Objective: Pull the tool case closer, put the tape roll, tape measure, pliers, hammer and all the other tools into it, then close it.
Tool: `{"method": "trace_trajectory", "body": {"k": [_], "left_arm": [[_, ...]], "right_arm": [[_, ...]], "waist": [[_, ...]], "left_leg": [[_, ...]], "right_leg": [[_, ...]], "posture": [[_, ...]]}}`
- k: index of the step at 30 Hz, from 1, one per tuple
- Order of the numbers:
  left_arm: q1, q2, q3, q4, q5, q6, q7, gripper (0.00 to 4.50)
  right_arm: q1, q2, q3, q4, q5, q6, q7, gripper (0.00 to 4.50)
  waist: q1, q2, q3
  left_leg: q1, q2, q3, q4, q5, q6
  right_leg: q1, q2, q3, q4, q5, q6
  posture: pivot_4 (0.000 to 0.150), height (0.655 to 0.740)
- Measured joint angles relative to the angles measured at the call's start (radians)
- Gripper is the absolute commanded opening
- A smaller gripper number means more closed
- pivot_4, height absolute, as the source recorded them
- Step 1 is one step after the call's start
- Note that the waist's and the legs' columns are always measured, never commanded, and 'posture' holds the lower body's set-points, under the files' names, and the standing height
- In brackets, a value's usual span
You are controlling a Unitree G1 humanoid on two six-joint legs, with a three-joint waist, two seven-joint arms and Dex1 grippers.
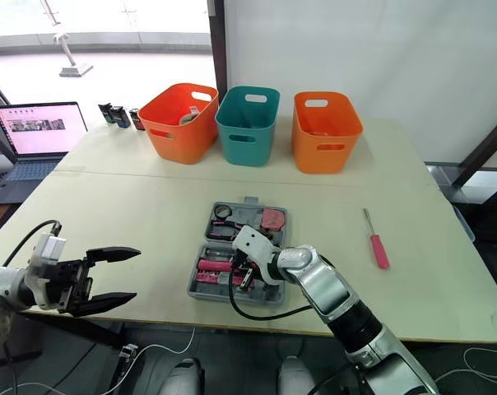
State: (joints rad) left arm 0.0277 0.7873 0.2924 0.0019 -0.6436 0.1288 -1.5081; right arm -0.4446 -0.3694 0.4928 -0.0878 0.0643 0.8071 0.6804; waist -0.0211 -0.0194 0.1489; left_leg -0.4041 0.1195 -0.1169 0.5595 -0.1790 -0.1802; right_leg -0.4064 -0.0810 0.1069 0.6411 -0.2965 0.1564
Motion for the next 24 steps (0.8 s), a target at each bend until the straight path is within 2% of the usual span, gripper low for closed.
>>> {"method": "trace_trajectory", "body": {"k": [8, 17, 20, 21, 23, 24], "left_arm": [[0.000, 0.007, 0.001, -0.004, 0.000, 0.010, 0.007, 4.50], [-0.005, 0.008, 0.001, -0.005, 0.000, 0.021, 0.010, 4.50], [-0.009, 0.008, 0.001, -0.005, 0.000, 0.024, 0.015, 4.50], [-0.013, 0.007, 0.000, -0.005, 0.000, 0.026, 0.017, 4.50], [-0.016, 0.007, 0.000, -0.005, 0.000, 0.034, 0.021, 4.50], [-0.018, 0.007, 0.000, -0.005, 0.000, 0.037, 0.025, 4.50]], "right_arm": [[-0.005, -0.001, 0.039, 0.025, -0.031, 0.009, -0.008, 0.05], [0.026, 0.017, 0.010, 0.033, -0.036, -0.039, -0.009, 0.05], [0.065, 0.026, -0.043, 0.023, -0.013, -0.139, -0.015, 0.05], [0.076, 0.032, -0.068, 0.014, -0.002, -0.160, -0.018, 0.05], [0.075, 0.033, -0.123, -0.041, 0.021, -0.187, -0.019, 0.05], [0.069, 0.029, -0.151, -0.077, 0.033, -0.197, -0.018, 0.05]], "waist": [[0.008, 0.000, -0.026], [0.006, 0.003, -0.035], [0.002, 0.004, -0.024], [0.001, 0.003, -0.017], [0.001, 0.011, -0.009], [0.001, 0.012, -0.006]], "left_leg": [[0.013, 0.000, 0.001, -0.001, -0.006, -0.003], [0.013, 0.000, 0.001, -0.002, -0.007, -0.004], [0.010, 0.000, 0.001, -0.002, -0.007, -0.003], [0.005, 0.000, 0.001, -0.001, -0.006, -0.003], [-0.009, 0.000, 0.001, 0.000, -0.004, -0.004], [-0.010, 0.000, 0.001, -0.001, -0.004, -0.004]], "right_leg": [[0.017, 0.000, 0.000, -0.011, -0.003, -0.003], [0.015, 0.000, 0.000, -0.011, -0.007, -0.001], [0.012, 0.000, 0.000, -0.010, -0.007, -0.001], [0.007, 0.000, 0.000, -0.010, -0.007, -0.001], [-0.001, 0.000, 0.001, -0.008, -0.002, -0.006], [-0.003, 0.001, 0.001, -0.008, -0.001, -0.004]], "posture": [[0.150, 0.7400], [0.150, 0.7400], [0.150, 0.7400], [0.150, 0.7400], [0.150, 0.7400], [0.150, 0.7400]]}}
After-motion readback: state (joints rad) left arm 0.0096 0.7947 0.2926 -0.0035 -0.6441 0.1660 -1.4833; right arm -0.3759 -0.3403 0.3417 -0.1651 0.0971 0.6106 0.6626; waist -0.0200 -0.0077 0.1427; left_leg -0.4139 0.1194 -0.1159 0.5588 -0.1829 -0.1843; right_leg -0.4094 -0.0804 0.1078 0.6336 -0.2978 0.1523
